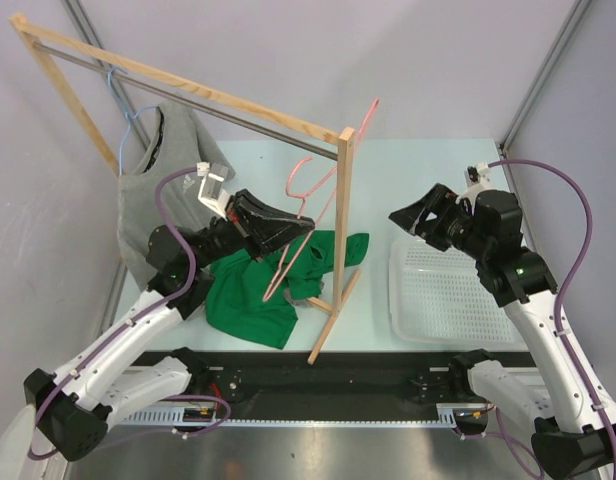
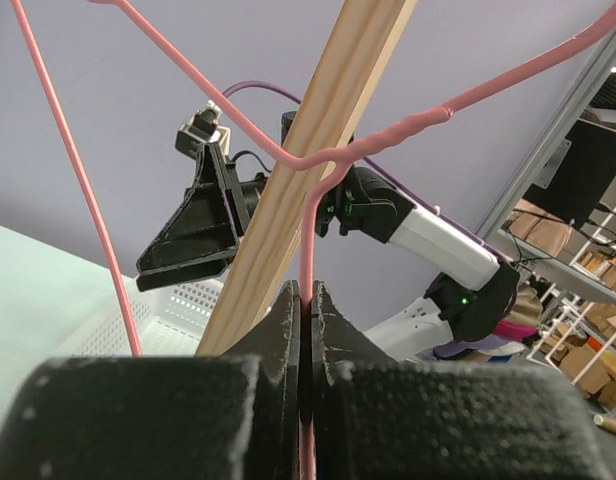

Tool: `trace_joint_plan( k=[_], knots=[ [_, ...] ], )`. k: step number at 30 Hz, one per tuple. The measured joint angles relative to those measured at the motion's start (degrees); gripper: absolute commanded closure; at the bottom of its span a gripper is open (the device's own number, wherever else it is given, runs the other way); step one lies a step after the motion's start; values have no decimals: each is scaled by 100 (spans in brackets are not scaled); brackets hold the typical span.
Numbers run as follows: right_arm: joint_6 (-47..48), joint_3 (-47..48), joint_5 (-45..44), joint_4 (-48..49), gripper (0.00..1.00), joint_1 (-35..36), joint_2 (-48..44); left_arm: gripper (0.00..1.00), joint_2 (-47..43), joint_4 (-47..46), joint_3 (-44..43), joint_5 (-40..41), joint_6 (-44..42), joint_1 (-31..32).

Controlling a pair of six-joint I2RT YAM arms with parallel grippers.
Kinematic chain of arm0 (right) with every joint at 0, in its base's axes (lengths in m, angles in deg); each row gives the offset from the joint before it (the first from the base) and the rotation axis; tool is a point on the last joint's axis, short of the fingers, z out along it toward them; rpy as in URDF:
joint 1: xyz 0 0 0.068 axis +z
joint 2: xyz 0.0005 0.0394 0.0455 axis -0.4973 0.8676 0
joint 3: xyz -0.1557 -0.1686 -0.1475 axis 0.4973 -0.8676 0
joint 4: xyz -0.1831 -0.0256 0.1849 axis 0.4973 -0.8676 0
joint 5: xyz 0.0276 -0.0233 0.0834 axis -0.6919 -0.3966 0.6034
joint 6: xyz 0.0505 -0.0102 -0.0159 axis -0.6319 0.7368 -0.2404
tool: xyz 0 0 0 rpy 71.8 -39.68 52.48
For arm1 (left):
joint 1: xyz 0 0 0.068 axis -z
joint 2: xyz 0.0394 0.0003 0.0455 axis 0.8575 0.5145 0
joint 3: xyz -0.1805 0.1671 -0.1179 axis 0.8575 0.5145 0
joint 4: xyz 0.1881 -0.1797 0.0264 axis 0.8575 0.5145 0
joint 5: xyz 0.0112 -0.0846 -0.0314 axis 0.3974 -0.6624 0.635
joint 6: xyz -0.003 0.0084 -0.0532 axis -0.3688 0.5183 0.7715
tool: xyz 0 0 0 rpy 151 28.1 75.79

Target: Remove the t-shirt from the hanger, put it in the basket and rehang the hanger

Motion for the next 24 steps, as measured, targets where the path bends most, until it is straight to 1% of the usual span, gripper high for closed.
trace_joint_plan(
  k=[10,24],
  knots=[
    [2,11,-28,-133,24,0,-2,100,306,31,-205,273,-44,420],
    [0,11,-31,-177,24,0,-74,100,750,313,-525,538,-35,590]
  ],
)
